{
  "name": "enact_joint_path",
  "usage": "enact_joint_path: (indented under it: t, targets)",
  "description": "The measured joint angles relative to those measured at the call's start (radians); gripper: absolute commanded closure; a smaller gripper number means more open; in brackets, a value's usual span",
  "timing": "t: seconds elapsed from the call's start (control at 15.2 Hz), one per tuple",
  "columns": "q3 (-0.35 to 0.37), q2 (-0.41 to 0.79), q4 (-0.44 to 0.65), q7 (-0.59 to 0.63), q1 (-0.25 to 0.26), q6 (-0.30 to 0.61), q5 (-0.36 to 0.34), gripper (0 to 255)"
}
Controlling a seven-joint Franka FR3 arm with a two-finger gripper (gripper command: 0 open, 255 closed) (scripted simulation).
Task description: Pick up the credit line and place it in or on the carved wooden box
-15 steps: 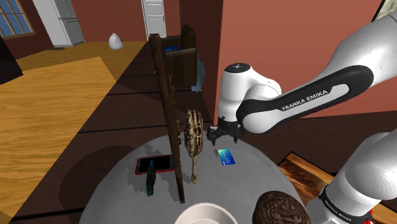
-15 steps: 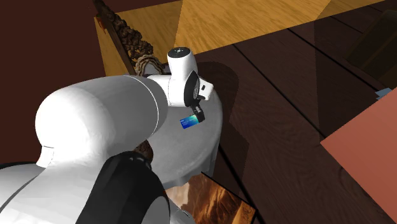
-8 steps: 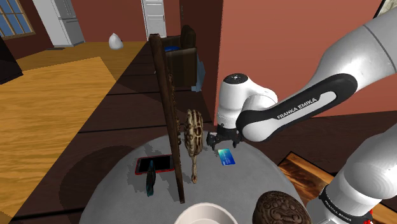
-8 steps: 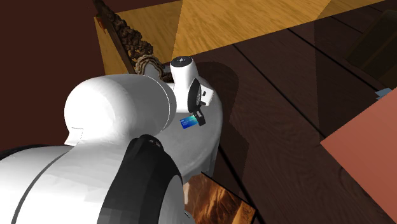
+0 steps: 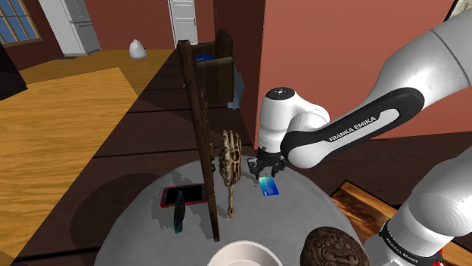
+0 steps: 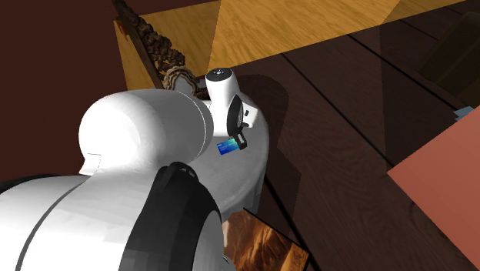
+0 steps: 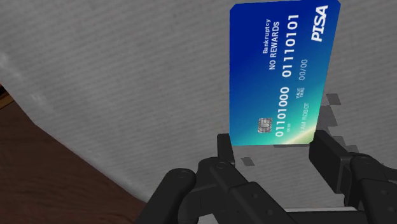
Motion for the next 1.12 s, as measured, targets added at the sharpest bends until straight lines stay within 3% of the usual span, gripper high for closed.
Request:
enact_joint_path:
  t: [0.53,1.12]
  targets:
    - [0.000,0.000,0.000,0.001,0.000,-0.001,0.000,255]
    - [-0.034,-0.083,0.045,-0.053,0.024,-0.124,0.051,255]
